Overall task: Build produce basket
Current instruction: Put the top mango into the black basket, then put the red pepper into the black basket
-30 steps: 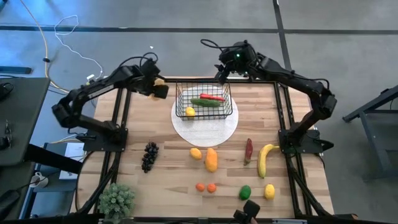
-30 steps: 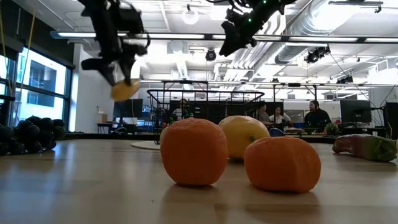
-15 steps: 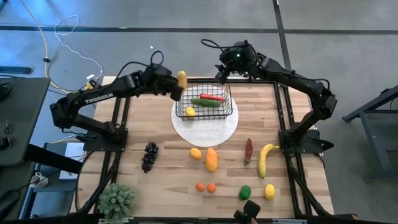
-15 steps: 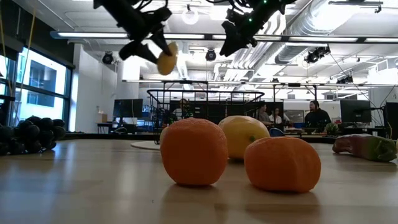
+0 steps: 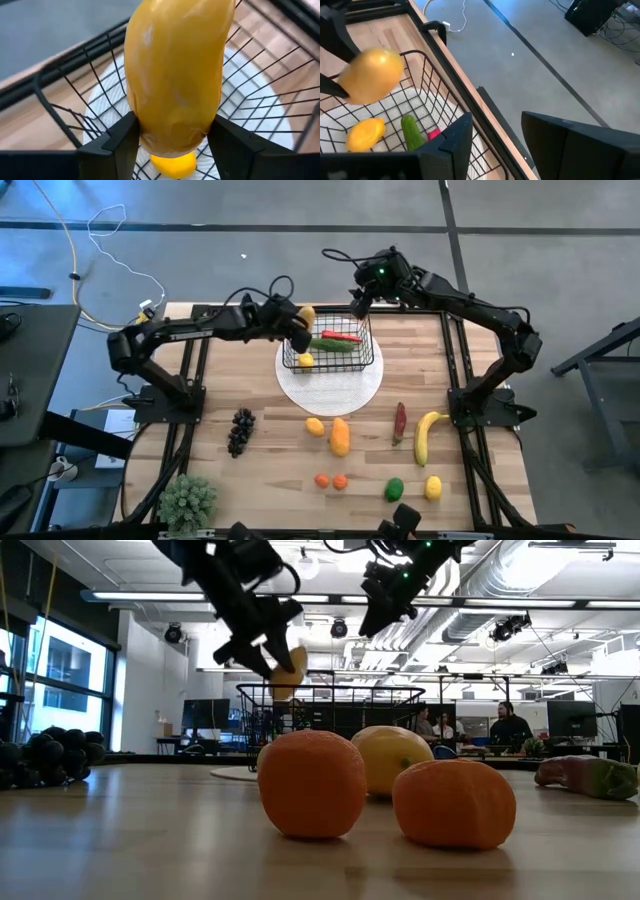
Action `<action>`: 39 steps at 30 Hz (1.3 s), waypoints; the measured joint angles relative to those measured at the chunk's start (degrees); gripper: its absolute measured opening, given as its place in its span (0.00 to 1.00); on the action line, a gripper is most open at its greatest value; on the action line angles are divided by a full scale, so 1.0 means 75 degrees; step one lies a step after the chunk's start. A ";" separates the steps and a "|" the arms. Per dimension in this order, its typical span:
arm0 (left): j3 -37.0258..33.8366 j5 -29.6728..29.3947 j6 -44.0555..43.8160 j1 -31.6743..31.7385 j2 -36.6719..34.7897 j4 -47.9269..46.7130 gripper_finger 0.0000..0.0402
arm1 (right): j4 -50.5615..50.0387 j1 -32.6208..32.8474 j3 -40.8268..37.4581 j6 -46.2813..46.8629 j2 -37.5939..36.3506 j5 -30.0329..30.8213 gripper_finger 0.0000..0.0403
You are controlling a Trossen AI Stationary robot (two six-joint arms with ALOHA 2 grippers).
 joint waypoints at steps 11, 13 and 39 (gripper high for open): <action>0.0000 0.0069 -0.0023 0.0142 0.0552 -0.0007 0.49 | -0.0311 0.0002 0.0000 0.0197 0.0000 -0.0003 0.37; 0.0000 0.0099 -0.0030 0.0196 0.0598 -0.0036 0.49 | -0.0314 0.0000 0.0000 0.0197 0.0000 -0.0002 0.37; 0.0044 0.0110 -0.0025 0.0306 0.0638 -0.0103 0.68 | -0.1301 0.0069 0.0000 0.1252 -0.1373 0.0472 0.37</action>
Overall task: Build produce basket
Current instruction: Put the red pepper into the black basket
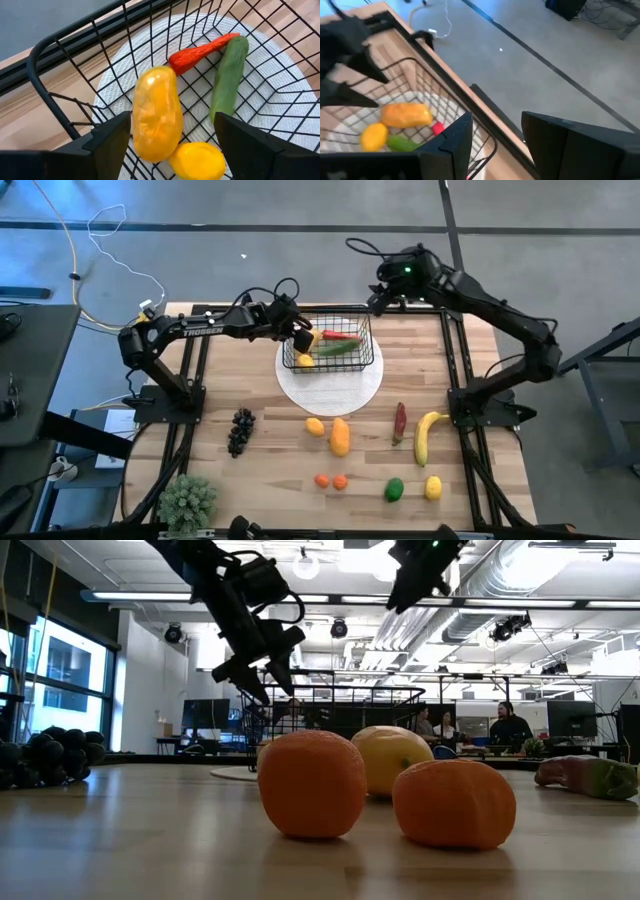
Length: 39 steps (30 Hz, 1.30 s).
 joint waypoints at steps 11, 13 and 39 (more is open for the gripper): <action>0.1394 0.0431 0.0919 -0.0026 -0.0012 -0.1141 0.67 | -0.1378 0.0527 0.0000 0.1332 -0.0870 -0.1046 0.37; 0.1799 0.0428 0.1123 -0.0026 -0.0046 -0.1761 0.67 | -0.1784 0.0707 0.0000 0.1605 -0.0873 -0.1097 0.37; 0.0531 0.0979 0.0707 -0.0482 -0.3200 -0.2638 0.67 | -0.3967 0.4540 -0.0676 0.7319 -0.0838 -0.0435 0.37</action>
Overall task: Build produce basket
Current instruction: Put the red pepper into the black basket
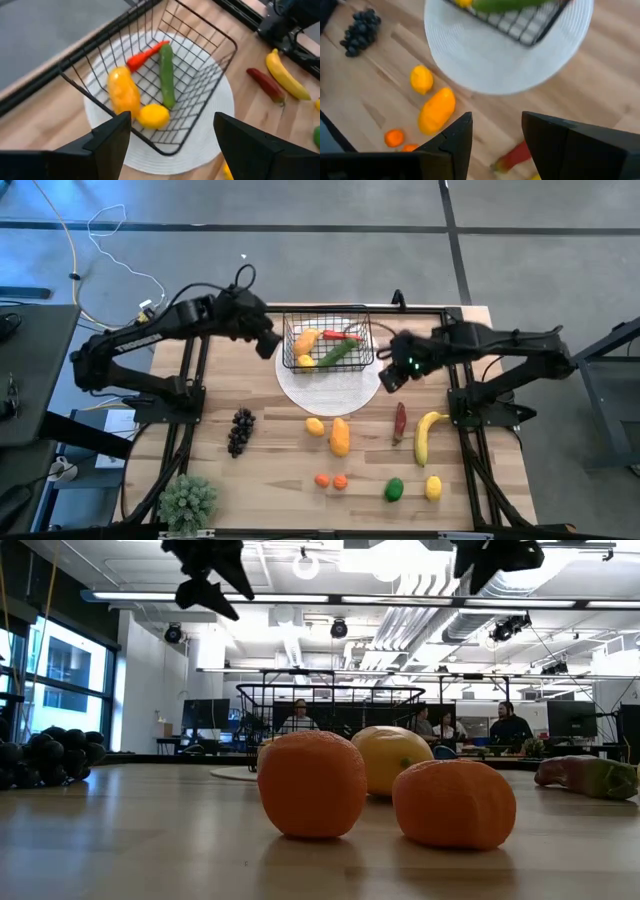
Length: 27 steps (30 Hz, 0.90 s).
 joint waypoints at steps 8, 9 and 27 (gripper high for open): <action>-0.0575 0.0001 -0.0012 -0.0348 -0.0468 0.0131 0.67 | 0.0680 0.1049 -0.1326 0.2553 0.0000 0.0148 0.37; -0.0577 -0.0001 0.0092 -0.0376 -0.0477 0.0158 0.67 | 0.0802 0.1151 -0.1496 0.2769 0.0000 0.0231 0.37; -0.0578 0.0063 0.0411 -0.0756 -0.0501 0.0192 0.67 | 0.2593 0.2019 -0.4393 0.5971 0.0000 0.0024 0.48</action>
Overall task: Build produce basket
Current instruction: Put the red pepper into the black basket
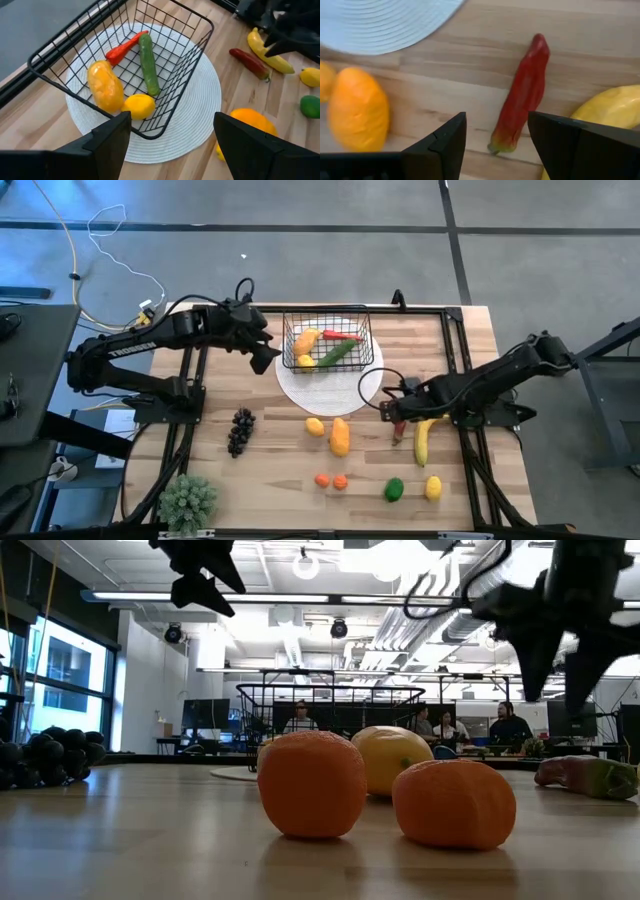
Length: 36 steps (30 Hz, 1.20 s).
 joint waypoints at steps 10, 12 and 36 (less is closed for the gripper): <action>0.0000 -0.0053 -0.0049 -0.0033 0.0000 0.0003 0.67 | 0.1565 -0.0003 -0.1343 0.0457 0.0000 -0.0067 0.48; 0.0000 -0.0062 -0.0058 -0.0032 0.0000 0.0003 0.67 | 0.1717 -0.0006 -0.1483 0.0460 0.0000 -0.0067 0.48; 0.0000 -0.0406 -0.0122 -0.0021 0.0006 0.0134 0.67 | 0.1951 -0.0486 -0.1861 -0.0182 0.0224 -0.0253 0.14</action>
